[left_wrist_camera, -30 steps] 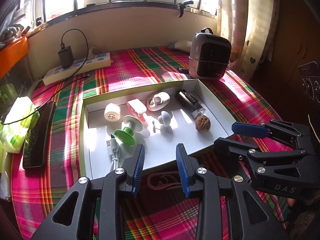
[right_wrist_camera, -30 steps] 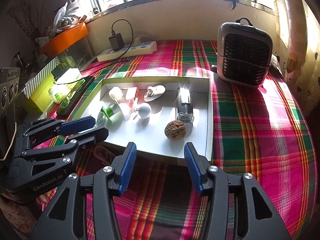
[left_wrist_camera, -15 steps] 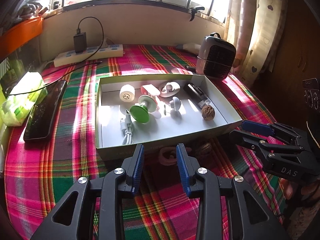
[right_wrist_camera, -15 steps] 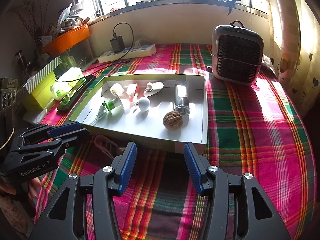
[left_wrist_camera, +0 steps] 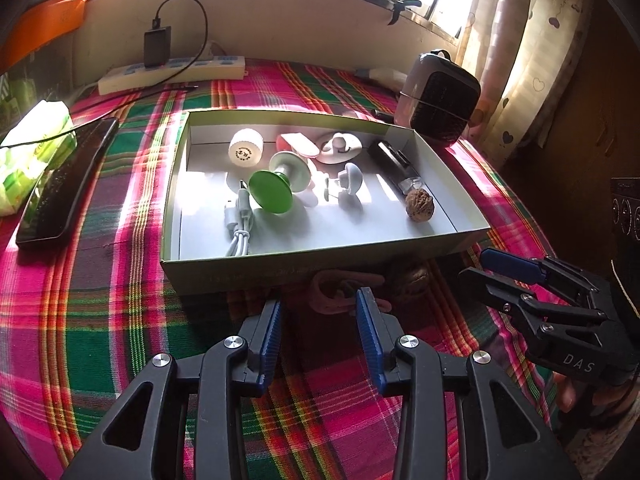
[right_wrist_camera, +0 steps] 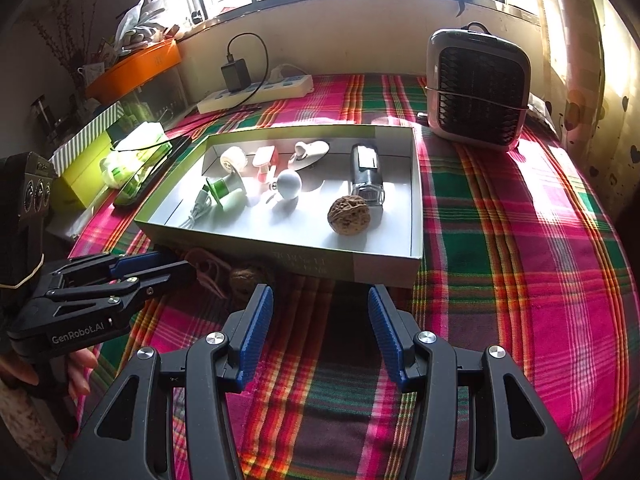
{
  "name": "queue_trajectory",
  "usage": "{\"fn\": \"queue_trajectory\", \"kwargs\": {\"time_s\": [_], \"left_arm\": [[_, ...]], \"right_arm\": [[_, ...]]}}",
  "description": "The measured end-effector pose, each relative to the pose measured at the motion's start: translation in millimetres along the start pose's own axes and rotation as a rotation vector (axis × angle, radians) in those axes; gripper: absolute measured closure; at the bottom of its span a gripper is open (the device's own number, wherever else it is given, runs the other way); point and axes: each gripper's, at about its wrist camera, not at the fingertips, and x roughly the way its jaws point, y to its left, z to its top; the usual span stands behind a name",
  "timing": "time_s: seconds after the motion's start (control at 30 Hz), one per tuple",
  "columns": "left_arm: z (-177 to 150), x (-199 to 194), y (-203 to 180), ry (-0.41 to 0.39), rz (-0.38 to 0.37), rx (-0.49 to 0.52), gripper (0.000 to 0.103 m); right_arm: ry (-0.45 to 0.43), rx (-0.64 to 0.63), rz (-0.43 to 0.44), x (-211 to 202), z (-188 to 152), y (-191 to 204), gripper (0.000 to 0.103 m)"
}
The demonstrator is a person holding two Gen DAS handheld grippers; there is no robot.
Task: Organize objects
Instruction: 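Withdraw both grippers from the box toward the items in front of it, then close the right gripper on the second walnut while the left gripper approaches the pink hook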
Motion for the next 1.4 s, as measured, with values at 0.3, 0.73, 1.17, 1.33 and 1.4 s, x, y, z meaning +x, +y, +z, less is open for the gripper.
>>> {"fn": "queue_trajectory", "kwargs": {"time_s": [0.3, 0.73, 1.17, 1.33, 1.4], "left_arm": [[-1.5, 3.2, 0.9, 0.018, 0.001, 0.001, 0.068], [-5.3, -2.8, 17.0, 0.008, 0.037, -0.02, 0.068], [-11.2, -10.2, 31.4, -0.003, 0.03, -0.056, 0.068], [-12.6, -12.5, 34.9, -0.006, 0.026, -0.063, 0.068], [-12.4, -13.4, 37.1, -0.007, 0.022, -0.065, 0.068]], "right_arm": [[0.022, -0.014, 0.024, 8.6, 0.8, 4.7, 0.052], [0.06, -0.028, 0.137, 12.6, -4.7, 25.1, 0.052], [0.085, -0.078, 0.198, 33.0, -5.5, 59.2, 0.052], [0.087, -0.102, 0.224, 32.1, -7.9, 64.4, 0.052], [0.08, -0.094, 0.204, 31.8, -7.7, 63.0, 0.052]]}}
